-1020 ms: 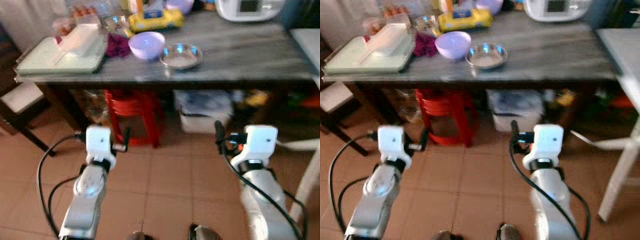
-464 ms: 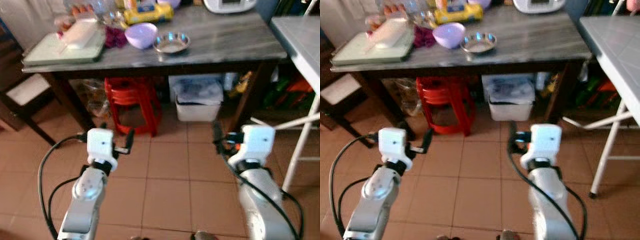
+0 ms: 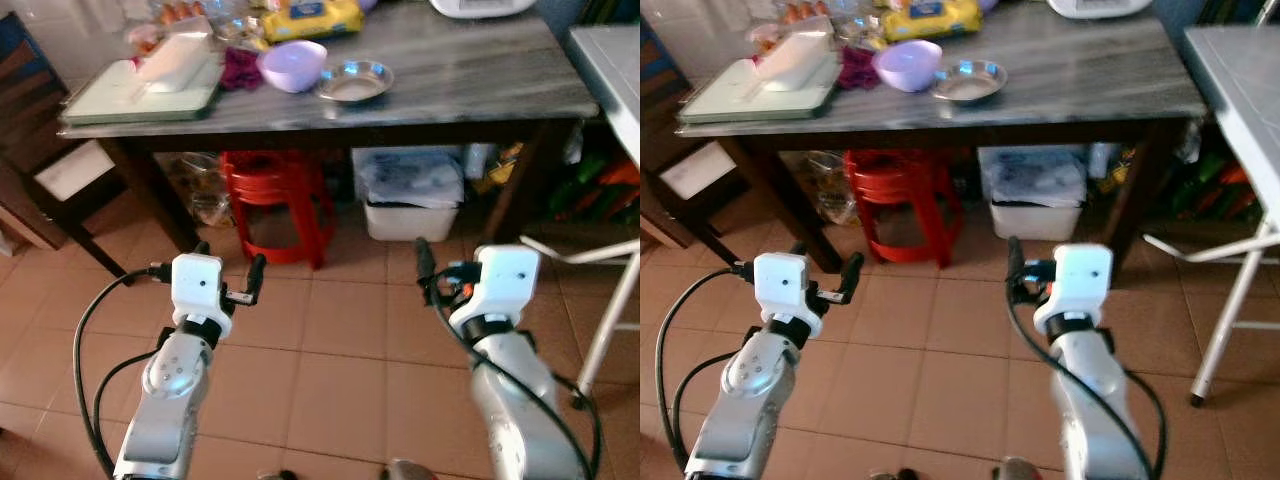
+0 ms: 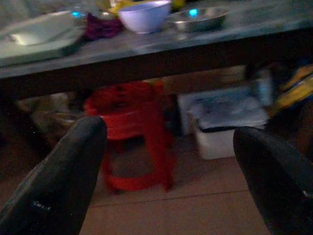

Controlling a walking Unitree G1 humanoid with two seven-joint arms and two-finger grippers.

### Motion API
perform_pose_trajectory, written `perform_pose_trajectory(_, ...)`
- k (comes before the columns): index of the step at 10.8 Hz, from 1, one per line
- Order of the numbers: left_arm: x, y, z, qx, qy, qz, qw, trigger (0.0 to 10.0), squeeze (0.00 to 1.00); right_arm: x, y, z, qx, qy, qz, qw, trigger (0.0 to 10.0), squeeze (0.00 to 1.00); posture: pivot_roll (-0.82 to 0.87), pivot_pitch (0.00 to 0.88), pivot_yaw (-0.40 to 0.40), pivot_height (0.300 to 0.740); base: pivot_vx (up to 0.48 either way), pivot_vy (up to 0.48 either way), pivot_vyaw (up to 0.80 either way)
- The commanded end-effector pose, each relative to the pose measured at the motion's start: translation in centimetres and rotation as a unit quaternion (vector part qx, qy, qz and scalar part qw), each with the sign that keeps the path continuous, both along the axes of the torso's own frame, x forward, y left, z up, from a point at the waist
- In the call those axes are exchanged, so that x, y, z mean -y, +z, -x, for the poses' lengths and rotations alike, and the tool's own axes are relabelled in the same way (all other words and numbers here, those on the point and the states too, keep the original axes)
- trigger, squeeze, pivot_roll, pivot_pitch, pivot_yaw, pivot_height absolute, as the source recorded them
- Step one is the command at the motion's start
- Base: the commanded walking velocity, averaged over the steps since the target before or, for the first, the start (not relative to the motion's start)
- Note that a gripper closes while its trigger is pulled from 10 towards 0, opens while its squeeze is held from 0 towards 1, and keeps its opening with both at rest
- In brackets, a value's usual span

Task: Setting the table

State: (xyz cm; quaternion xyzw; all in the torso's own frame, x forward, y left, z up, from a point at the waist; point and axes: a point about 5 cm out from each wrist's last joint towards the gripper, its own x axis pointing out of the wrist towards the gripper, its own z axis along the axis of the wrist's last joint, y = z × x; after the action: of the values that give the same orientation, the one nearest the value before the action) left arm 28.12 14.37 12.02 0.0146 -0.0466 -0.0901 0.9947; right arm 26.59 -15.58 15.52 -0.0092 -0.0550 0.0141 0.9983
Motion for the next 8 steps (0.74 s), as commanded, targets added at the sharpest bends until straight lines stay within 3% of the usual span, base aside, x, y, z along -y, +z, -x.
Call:
perform_pose_trajectory(1, -0.50, 0.02, 0.02, -0.005, 0.005, -0.002, 1.000, 10.0, 0.00, -0.26, 0.07, 0.03, 0.003, 0.001, -0.008, 1.000, 10.0, 0.00, -0.15, 0.162, 0.130, 0.740, 0.000, -0.480, 0.00)
perform_pose_trajectory(8, -0.19, 0.51, -0.32, -0.002, 0.001, 0.006, 1.000, 10.0, 0.00, -0.05, 0.12, -0.15, 0.004, -0.006, -0.003, 1.000, 10.0, 0.00, -0.16, 0.165, 0.132, 0.740, 0.000, -0.478, -0.06)
